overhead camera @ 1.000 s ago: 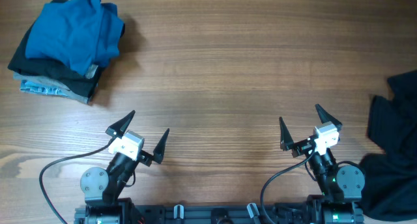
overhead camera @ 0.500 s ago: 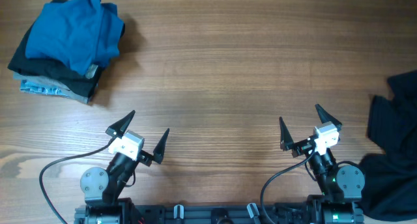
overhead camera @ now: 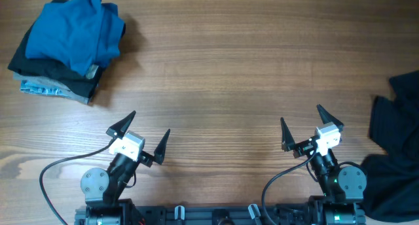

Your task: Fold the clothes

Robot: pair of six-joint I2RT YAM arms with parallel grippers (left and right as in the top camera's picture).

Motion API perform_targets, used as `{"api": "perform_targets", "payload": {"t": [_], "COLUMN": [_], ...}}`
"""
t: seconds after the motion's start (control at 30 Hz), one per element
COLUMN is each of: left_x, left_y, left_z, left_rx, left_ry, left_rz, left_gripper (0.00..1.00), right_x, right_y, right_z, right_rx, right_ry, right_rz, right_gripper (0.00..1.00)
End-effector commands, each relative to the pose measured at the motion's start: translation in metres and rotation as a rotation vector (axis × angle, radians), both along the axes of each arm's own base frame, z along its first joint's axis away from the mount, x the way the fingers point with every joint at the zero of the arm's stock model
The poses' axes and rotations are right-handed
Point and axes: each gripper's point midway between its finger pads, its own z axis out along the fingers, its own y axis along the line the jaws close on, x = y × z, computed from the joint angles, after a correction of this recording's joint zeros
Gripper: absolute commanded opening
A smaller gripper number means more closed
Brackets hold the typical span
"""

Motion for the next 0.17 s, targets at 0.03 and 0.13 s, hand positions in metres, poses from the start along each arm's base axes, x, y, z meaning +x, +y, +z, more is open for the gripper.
{"api": "perform_targets", "payload": {"t": [0.03,0.13], "left_x": [-0.0002,-0.0002], "left_y": [0.0001,0.0001], "left_z": [0.0002,0.0002], "left_rx": [0.005,0.005], "left_ry": [-0.004,-0.004], "left_rz": [0.003,0.003], "left_gripper": [1.0,1.0], "right_x": [-0.0016,-0.0016], "right_y": [0.0037,0.0037], "right_z": [0.0022,0.0022], "right_rx": [-0.009,-0.009], "right_ry": [-0.014,-0.014], "right_rz": [0.02,0.02], "right_gripper": [0.99,1.0]}}
